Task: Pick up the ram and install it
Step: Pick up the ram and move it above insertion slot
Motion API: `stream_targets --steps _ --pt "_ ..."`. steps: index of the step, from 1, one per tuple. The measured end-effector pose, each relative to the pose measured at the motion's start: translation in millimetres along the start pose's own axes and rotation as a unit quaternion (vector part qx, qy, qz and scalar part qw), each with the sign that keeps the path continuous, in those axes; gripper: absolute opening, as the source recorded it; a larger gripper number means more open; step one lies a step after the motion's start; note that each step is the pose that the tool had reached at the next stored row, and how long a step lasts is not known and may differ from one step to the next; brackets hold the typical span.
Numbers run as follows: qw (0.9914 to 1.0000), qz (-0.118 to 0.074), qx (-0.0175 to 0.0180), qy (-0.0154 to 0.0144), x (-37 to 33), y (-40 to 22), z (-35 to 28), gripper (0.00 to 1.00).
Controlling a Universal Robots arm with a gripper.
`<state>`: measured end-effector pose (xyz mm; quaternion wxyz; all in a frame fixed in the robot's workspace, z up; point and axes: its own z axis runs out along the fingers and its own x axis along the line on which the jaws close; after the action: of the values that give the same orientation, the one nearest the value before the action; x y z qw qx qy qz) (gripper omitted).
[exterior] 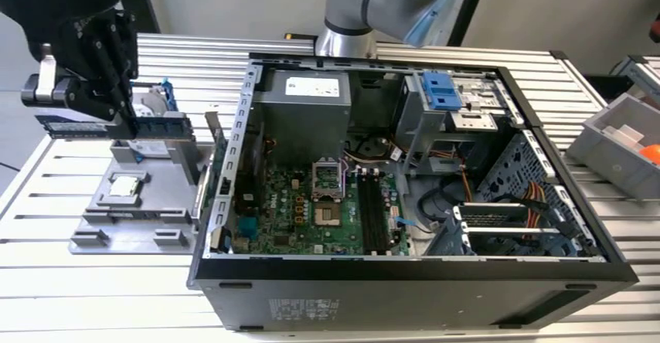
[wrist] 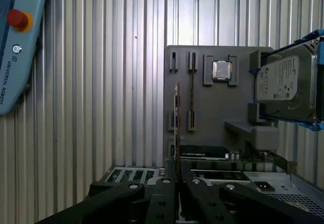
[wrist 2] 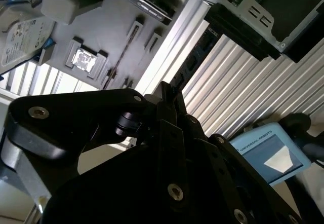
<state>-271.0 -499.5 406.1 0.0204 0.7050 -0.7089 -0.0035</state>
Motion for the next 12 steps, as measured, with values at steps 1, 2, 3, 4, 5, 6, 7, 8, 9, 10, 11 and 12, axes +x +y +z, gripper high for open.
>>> stream_targets --steps 1,2,3,4,5,6,7,8,9,10,11,12 --pt "1.00000 0.000 0.0000 0.0000 0.0 -1.7 0.0 0.00" --pt "1.00000 0.000 0.0000 0.0000 0.0 -3.2 -0.2 0.00" --pt "1.00000 0.000 0.0000 0.0000 0.0 -4.6 -0.1 0.00" --pt "1.00000 0.000 0.0000 0.0000 0.0 -5.9 -0.2 0.00" --pt "1.00000 0.000 0.0000 0.0000 0.0 -7.2 -0.3 0.00" --pt "1.00000 0.000 0.0000 0.0000 -0.1 -8.7 -0.3 0.00" --pt "1.00000 0.000 0.0000 0.0000 0.0 -10.0 -0.3 0.00" --pt "1.00000 0.000 0.0000 0.0000 0.0 -11.5 -0.4 0.00" --pt "1.00000 0.000 0.0000 0.0000 -0.1 -13.1 -0.4 0.00" --pt "1.00000 0.000 -0.0001 0.0000 -0.1 -14.8 -0.6 0.00" --pt "1.00000 0.000 0.0000 0.0000 -0.1 -16.7 -0.6 0.00" --pt "1.00000 0.000 0.0000 0.0000 -0.1 -18.2 -0.6 0.00"
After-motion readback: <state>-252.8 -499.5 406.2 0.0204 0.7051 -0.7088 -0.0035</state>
